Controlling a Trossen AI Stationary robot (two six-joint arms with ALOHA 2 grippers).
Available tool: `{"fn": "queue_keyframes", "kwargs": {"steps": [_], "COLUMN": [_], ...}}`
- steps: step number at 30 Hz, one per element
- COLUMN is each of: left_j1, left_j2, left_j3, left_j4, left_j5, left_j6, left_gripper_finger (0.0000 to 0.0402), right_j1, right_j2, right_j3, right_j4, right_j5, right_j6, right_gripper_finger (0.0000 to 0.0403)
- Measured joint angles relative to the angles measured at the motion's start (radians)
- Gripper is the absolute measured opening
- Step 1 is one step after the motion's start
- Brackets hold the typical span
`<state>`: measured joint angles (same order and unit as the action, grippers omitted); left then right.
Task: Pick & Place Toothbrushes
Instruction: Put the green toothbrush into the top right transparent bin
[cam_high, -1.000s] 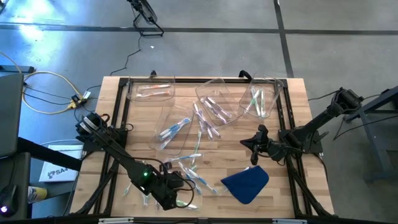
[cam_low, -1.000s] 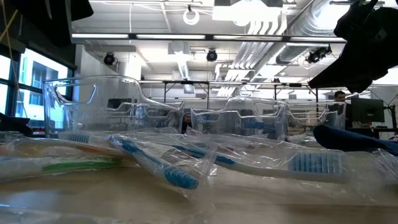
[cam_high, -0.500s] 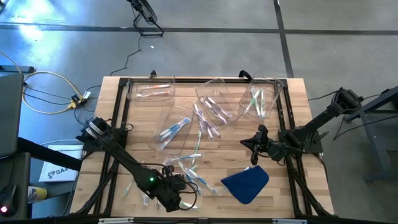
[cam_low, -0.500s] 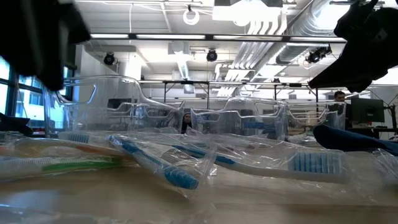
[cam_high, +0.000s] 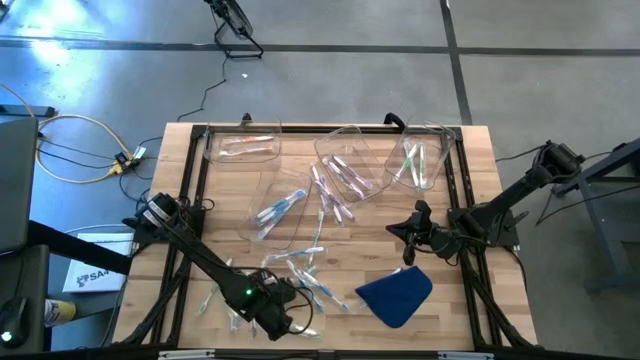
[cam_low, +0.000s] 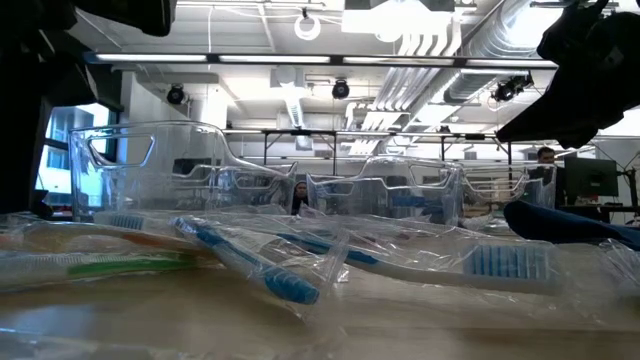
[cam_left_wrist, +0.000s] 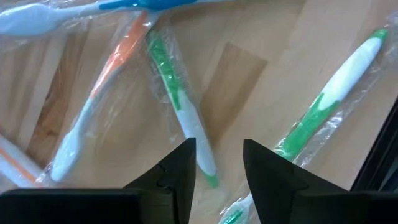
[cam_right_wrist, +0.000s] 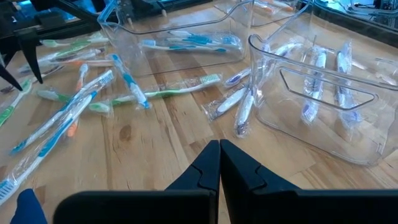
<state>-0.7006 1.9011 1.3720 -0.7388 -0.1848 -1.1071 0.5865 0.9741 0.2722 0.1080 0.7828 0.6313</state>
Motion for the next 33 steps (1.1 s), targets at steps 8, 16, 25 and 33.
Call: {"fn": "queue_keyframes", "kwargs": {"steps": [8, 16, 25, 33], "left_j1": [0.000, 0.000, 0.000, 0.000], "left_j2": [0.000, 0.000, 0.000, -0.003], "left_j3": [0.000, -0.001, -0.103, -0.160], "left_j4": [0.004, 0.004, 0.122, 0.220], "left_j5": [-0.010, -0.016, -0.019, -0.020], "left_j6": [-0.027, -0.030, -0.060, -0.088], "left_gripper_finger": [0.0129, 0.0129, 0.0129, 0.0129], "right_j1": [0.000, 0.000, 0.000, 0.000], "right_j2": [0.000, 0.000, 0.000, 0.000], "right_j3": [0.000, 0.000, 0.000, 0.000], "right_j4": [0.000, 0.000, 0.000, 0.000], "right_j5": [0.000, 0.000, 0.000, 0.000], "right_j6": [0.000, 0.000, 0.000, 0.000], "right_gripper_finger": [0.0003, 0.0003, 0.0003, 0.0003]}}
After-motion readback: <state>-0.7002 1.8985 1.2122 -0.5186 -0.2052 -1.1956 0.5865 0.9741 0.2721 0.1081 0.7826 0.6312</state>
